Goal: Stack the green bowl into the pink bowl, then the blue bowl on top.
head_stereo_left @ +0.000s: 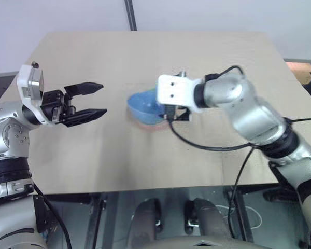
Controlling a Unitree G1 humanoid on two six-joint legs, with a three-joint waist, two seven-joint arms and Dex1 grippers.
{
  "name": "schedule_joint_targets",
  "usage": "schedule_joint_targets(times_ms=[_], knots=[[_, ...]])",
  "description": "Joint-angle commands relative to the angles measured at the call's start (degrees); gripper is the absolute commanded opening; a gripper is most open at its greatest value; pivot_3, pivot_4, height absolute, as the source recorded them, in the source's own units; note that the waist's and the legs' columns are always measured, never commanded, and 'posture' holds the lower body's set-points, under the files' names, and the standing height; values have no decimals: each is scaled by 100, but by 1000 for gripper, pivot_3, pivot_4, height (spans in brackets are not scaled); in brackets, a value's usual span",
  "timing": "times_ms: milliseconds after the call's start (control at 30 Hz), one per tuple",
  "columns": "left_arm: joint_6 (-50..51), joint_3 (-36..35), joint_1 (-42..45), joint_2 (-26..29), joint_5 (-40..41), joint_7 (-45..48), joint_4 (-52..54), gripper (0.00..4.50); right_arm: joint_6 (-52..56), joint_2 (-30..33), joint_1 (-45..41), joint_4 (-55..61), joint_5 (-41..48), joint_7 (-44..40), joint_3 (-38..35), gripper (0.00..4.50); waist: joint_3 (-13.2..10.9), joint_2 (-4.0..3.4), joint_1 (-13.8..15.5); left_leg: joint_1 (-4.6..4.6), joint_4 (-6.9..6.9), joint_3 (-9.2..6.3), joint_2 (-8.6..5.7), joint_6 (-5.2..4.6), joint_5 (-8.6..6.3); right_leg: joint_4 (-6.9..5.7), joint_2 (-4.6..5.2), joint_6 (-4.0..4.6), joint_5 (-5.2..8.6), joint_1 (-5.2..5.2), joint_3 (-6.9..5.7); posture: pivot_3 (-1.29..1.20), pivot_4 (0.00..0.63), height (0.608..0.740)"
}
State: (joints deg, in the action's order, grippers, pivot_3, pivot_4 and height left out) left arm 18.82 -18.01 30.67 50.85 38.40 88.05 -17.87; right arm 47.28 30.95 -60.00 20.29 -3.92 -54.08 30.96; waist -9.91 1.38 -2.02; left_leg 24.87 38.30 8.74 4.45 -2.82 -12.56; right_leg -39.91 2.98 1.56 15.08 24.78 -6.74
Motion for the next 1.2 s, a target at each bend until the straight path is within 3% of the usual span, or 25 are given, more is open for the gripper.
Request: schedule_joint_targets(times_ms=[33, 133, 300, 400, 533, 733, 1200], knots=[[186, -296, -170, 187, 108, -216, 320, 4500, 482, 490, 276, 695, 280, -205, -653, 4434, 0, 0, -1, -1, 0, 0, 0, 0, 0, 0, 0, 0, 0, -1, 1, 0, 150, 740], [377, -501, -473, 231, 212, -412, 569, 4500, 1228, 674, 935, 972, 735, -78, -1576, 4434, 1, 2, -18, -3, -3, 3, 2, 0, 0, 0, 1, 0, 1, 1, 3, 0, 150, 740], [586, -750, -925, 335, 221, -675, 811, 4500, 1153, 1024, 2245, 1294, 1409, -170, -3047, 4434, 0, 1, 4, -6, -5, 1, 3, 0, 0, 1, 1, -15, 10, -2, 2, 0, 150, 740], [512, -931, -1277, 409, 44, -986, 919, 4500, 491, 1249, 3348, 1162, 1837, -405, -4261, 4434, 0, 2, 55, -6, -9, -2, -3, -3, -2, 8, 8, -16, 10, -6, 0, 0, 150, 740], [462, -1031, -1609, 467, -121, -1308, 969, 4500, -511, 1443, 4315, 748, 2143, -700, -5236, 4434, -3, -3, 93, -13, -12, -2, -2, -3, -3, 9, 6, -22, 14, -9, 0, 0, 150, 740], [217, -1033, -2019, 530, -569, -1685, 930, 4500, -1603, 1706, 5296, 97, 2545, -1236, -6069, 4434, -2, -3, 121, -17, -13, -2, 2, -21, -14, 8, 5, -22, 14, -11, 0, 0, 150, 740], [-62, -1132, -2602, 461, -648, -1801, 1198, 4500, -3166, 1971, 6270, -1065, 3035, -1908, -6776, 4434, -2, -3, 137, -19, -13, -5, 3, -27, -18, 9, 6, -22, 14, -16, -1, 0, 150, 740]])
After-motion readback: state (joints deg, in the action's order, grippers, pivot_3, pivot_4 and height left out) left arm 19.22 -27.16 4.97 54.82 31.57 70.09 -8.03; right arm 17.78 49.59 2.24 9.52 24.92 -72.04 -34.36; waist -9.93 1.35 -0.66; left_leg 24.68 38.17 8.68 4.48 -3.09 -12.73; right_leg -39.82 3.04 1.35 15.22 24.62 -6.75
